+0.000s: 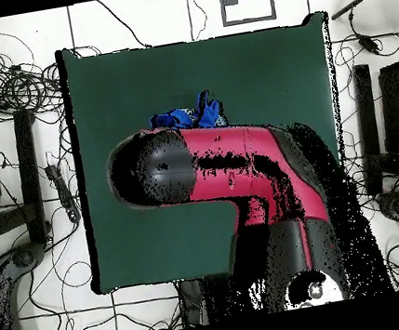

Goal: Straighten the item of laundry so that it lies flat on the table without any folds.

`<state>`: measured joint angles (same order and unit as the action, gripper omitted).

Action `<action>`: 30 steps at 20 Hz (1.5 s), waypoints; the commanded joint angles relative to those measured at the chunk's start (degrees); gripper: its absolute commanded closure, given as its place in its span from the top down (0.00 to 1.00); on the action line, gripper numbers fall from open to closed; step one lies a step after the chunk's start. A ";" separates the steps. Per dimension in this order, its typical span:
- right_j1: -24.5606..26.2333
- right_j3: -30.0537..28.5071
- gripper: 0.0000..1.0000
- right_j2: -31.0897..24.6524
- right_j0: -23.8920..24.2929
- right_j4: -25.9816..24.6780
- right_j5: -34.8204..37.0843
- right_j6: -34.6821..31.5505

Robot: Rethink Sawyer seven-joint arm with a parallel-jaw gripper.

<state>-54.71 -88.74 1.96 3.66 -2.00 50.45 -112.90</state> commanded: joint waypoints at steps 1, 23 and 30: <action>-2.39 -3.74 0.00 -6.88 4.54 -0.37 2.79 10.81; -4.50 -12.83 0.00 -14.63 10.83 3.44 -8.15 10.39; -5.30 -13.93 0.00 -18.24 13.28 -1.67 -20.74 7.04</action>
<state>-60.65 -93.23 -8.26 15.89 -1.66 37.61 -112.90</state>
